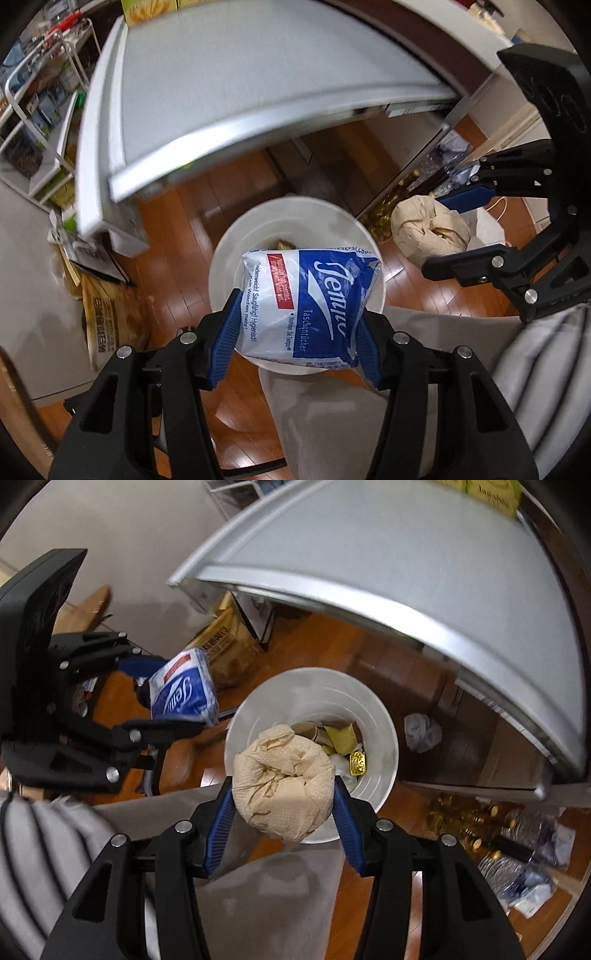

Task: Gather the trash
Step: 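Open both grippers to drop the tissue pack and roll into the bin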

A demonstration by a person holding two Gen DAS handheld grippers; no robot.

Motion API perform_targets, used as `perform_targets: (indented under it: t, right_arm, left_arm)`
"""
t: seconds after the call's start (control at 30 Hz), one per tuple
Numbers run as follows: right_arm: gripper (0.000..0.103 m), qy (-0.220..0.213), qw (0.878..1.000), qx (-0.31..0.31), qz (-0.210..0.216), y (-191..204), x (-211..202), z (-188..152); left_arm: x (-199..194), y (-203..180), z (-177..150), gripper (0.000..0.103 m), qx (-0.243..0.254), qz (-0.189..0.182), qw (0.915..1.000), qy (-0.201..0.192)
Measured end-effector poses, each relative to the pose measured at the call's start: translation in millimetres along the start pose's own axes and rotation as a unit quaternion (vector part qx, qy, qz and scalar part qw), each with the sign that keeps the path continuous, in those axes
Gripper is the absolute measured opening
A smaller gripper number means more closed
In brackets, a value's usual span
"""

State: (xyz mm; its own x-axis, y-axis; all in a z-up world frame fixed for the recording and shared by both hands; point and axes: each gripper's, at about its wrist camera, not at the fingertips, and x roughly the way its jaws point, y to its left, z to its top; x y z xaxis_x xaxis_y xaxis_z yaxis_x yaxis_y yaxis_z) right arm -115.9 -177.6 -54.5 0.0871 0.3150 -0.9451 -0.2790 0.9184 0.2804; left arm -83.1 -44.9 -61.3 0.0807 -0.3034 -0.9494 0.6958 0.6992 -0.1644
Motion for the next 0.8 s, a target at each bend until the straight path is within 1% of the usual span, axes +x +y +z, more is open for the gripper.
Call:
perform_targets:
  t: [0.13,0.2,0.33,0.6,0.67,0.7,0.73,0.8]
  right_arm:
    - [0.05,0.016,1.0,0.017,-0.011,-2.0,27.5,3.3]
    - [0.05,0.027,0.999,0.038,-0.015,-9.2,40.6,2.8]
    - [0.05,0.027,0.997,0.065,-0.016,-18.5,46.4,0.5]
    - [0.05,0.029,0.997,0.073,-0.026,-21.3,51.1,-1.2]
    - [0.053,0.033,0.996,0.076,-0.03,-21.8,50.5,-0.1]
    - [0.063,0.034,0.996,0.078,-0.03,-22.7,49.6,-0.4]
    - [0.071,0.03,0.996,0.081,-0.033,-23.1,47.7,-1.4]
    - [0.072,0.026,0.995,0.085,-0.033,-23.9,44.2,-0.9]
  left_arm:
    - [21.8,1.9,-4.7,0.056,-0.002,0.008,0.9998,0.018]
    - [30.7,4.1,-5.8,0.056,-0.009,0.012,0.9996,0.025]
    - [39.7,9.1,-6.4,0.056,-0.017,0.016,0.9992,0.033]
    - [45.7,8.8,-5.2,0.057,-0.01,0.015,0.999,0.042]
    - [46.6,7.8,-4.4,0.067,-0.01,0.007,0.9988,0.047]
    - [45.5,7.0,-4.5,0.077,-0.008,0.009,0.9989,0.046]
    - [44.4,5.6,-4.8,0.084,-0.007,0.013,0.999,0.043]
    - [41.7,5.7,-5.4,0.086,-0.004,0.019,0.9991,0.039]
